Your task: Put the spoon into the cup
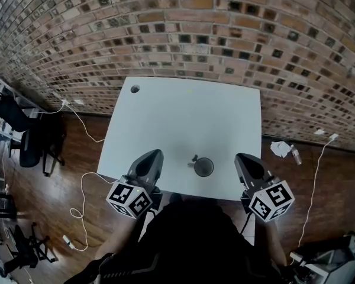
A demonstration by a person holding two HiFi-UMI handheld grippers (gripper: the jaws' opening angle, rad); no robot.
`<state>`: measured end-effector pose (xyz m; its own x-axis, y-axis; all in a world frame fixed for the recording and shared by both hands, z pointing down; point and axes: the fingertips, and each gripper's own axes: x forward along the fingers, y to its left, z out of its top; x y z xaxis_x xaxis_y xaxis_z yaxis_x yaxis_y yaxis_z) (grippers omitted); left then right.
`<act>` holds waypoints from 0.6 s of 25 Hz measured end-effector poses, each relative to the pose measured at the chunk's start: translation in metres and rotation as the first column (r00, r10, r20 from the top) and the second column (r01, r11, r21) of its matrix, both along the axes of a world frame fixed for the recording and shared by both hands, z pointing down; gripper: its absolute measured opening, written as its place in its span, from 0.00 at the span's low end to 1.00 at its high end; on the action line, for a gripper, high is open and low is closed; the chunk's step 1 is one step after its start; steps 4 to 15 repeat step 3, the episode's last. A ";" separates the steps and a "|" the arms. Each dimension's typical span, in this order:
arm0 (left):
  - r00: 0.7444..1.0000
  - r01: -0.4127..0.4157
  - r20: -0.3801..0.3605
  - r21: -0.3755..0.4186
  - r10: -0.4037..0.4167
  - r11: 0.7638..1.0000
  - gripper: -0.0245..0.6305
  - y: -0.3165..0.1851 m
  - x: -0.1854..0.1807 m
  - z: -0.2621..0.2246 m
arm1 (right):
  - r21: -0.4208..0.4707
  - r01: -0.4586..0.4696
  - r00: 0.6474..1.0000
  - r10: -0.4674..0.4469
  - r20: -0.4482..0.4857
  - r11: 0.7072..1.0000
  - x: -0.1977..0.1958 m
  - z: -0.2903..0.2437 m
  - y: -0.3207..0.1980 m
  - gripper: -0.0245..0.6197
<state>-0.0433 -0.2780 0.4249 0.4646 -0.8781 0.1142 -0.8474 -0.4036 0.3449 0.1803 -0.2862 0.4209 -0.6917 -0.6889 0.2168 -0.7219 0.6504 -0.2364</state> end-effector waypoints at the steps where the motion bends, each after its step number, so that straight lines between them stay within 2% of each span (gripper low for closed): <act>1: 1.000 -0.002 -0.001 0.002 0.002 1.000 0.04 0.000 0.000 0.001 | 0.001 0.001 1.000 -0.001 0.000 1.000 0.000 0.000 0.000 0.05; 15: 1.000 -0.007 -0.003 0.005 0.007 1.000 0.04 0.001 0.001 0.002 | 0.003 0.003 1.000 -0.003 0.000 1.000 0.000 0.000 0.000 0.05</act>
